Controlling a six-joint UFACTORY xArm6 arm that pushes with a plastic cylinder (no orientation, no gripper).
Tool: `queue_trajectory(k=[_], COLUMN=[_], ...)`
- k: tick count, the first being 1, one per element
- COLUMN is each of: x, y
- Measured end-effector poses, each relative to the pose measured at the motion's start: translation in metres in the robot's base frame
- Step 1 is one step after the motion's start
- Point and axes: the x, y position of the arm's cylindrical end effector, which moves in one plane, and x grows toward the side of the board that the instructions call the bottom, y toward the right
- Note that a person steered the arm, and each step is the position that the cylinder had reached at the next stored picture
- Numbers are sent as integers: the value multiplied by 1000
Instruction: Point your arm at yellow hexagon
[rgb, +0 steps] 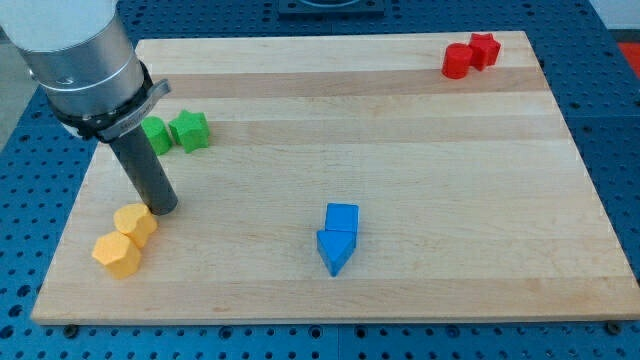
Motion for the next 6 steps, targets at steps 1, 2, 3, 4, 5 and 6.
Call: queue_trajectory(k=[1, 2, 3, 4, 5, 6], x=[0, -18, -25, -18, 8, 45], y=[0, 0, -20, -55, -80, -85])
